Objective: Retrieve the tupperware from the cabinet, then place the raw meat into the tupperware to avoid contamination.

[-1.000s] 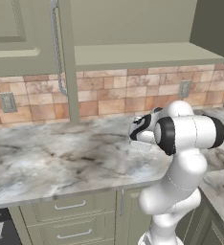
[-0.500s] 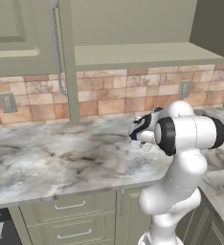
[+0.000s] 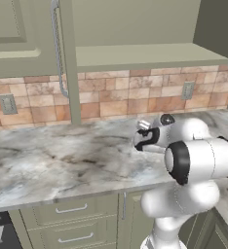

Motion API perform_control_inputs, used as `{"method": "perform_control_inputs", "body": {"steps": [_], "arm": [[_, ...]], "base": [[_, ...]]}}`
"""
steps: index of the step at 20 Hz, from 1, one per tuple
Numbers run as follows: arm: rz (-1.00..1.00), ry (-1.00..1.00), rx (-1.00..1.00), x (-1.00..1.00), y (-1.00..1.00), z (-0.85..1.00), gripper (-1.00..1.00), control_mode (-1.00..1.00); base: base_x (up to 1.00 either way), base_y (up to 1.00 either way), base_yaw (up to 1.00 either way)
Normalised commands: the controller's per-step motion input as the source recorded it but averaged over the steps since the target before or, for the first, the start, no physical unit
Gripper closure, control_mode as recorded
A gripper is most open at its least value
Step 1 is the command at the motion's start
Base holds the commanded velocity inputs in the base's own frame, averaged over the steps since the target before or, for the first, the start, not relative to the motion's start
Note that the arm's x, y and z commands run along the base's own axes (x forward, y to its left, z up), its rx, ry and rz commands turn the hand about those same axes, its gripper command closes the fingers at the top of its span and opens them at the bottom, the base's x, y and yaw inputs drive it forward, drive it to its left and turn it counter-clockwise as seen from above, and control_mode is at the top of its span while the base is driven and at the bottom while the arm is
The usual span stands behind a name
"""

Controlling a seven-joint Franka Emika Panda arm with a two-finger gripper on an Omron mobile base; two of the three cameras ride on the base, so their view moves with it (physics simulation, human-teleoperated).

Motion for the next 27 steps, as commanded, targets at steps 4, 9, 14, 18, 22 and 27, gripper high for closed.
{"method": "perform_control_inputs", "body": {"steps": [4,9,14,18,22,27], "arm": [[0.03,-0.21,-0.09,-0.73,0.35,0.3,-1.0,-1.0],[0.04,-0.33,-0.06,-0.71,0.18,0.24,-1.0,-1.0],[0.03,-0.43,-0.02,-0.62,0.09,0.33,-1.0,-1.0],[0.03,-0.46,-0.02,-0.56,0.07,0.25,-1.0,-1.0],[0.0,-0.19,0.0,-0.25,0.01,0.08,-1.0,-1.0],[0.0,-0.01,0.0,-0.01,0.0,0.0,-1.0,-1.0]], "base": [[0.0,0.0,0.0],[0.0,0.0,0.0],[0.0,0.0,0.0],[0.0,0.0,0.0],[0.0,0.0,0.0],[0.0,0.0,0.0]]}}
